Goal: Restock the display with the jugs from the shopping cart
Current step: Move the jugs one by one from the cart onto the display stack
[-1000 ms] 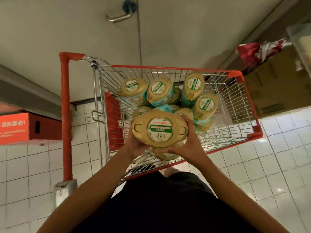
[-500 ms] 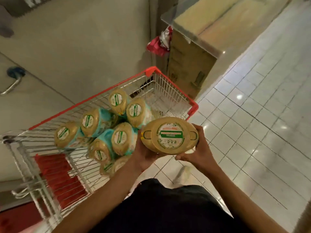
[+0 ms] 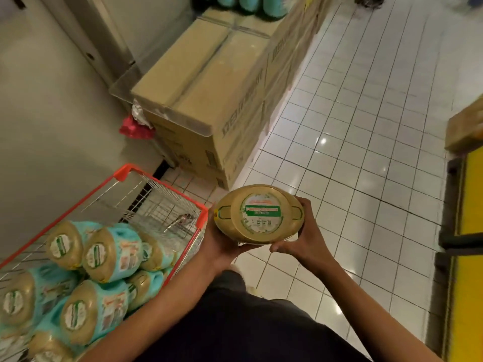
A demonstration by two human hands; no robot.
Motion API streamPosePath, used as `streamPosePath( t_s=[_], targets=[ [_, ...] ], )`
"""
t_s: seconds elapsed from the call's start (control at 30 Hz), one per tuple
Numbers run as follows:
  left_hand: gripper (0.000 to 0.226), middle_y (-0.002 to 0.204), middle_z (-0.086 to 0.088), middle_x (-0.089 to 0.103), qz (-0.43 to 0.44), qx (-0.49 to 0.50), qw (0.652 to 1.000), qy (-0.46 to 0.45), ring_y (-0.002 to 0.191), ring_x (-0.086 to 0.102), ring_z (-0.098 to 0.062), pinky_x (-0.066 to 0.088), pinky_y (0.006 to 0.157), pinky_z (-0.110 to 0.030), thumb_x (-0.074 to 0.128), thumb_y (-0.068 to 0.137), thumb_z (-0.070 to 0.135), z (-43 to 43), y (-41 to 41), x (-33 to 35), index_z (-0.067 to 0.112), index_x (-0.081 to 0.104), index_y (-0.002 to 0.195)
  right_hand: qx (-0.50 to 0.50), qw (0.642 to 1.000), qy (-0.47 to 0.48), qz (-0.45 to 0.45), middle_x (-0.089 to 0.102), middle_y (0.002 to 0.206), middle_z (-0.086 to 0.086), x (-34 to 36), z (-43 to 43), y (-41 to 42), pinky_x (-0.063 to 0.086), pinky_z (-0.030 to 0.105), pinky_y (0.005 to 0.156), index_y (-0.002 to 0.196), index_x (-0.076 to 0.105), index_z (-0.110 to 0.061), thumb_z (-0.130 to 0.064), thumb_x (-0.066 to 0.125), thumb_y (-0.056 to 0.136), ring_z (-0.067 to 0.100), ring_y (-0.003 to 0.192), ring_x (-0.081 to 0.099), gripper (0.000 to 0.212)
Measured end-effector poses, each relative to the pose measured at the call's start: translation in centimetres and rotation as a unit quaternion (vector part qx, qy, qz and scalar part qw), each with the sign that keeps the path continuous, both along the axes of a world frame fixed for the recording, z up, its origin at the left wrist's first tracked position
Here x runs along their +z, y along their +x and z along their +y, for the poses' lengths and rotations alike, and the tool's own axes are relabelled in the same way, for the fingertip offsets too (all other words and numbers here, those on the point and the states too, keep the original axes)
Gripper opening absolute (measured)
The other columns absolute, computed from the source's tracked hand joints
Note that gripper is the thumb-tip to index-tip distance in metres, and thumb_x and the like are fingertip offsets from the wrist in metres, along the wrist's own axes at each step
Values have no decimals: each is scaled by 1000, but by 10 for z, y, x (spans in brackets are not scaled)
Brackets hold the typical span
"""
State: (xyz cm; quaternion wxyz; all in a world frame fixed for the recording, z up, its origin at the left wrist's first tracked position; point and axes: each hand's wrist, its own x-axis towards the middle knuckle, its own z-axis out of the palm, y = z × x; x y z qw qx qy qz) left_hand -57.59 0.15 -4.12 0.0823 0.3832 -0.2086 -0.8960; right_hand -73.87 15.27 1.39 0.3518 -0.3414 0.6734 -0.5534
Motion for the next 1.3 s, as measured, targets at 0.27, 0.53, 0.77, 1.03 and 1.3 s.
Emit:
streamPosePath(
  t_s=[0.27, 0.53, 0.77, 1.03, 1.3],
  targets=[
    [73, 144, -20, 61, -2, -26, 1000, -7, 127, 63, -43, 53, 95, -62, 40, 98, 75, -69, -160, -3, 21, 64, 142, -39, 999, -6, 10, 58, 139, -17, -7, -59, -145, 53, 18, 99, 141, 41, -38, -42, 95, 58, 12, 131, 60, 100],
    [72, 143, -20, 62, 9, -43, 999, 19, 126, 63, -43, 53, 97, -63, 46, 96, 74, -163, -341, 10, 21, 65, 141, -65, 998, 24, 5, 57, 140, -22, 8, -147, -319, 54, 19, 98, 141, 40, -45, -58, 97, 55, 10, 131, 59, 104],
    [67, 142, -17, 63, 3, -59, 998, -9, 133, 56, -45, 53, 96, -66, 46, 96, 72, -238, -483, 32, 25, 66, 139, -89, 996, 18, -10, 59, 137, -20, 28, -217, -454, 54, 19, 98, 141, 41, -42, -65, 96, 51, 9, 130, 59, 108],
    [65, 146, -19, 59, 14, 21, 999, -36, 137, 51, -47, 50, 100, -71, 45, 98, 71, -319, -625, 51, 24, 67, 138, -3, 1000, -19, -16, 61, 135, -16, 39, -325, -627, 53, 20, 97, 140, 43, -32, -61, 97, 51, 14, 130, 60, 108],
    [83, 152, -20, 53, 33, 180, 983, -18, 140, 47, -50, 36, 109, -78, 50, 88, 81, -401, -696, 104, 23, 59, 146, 169, 984, -51, -22, 65, 134, -9, 87, -471, -740, 50, 18, 99, 138, 45, -21, -49, 100, 52, 14, 128, 62, 106]
  ],
)
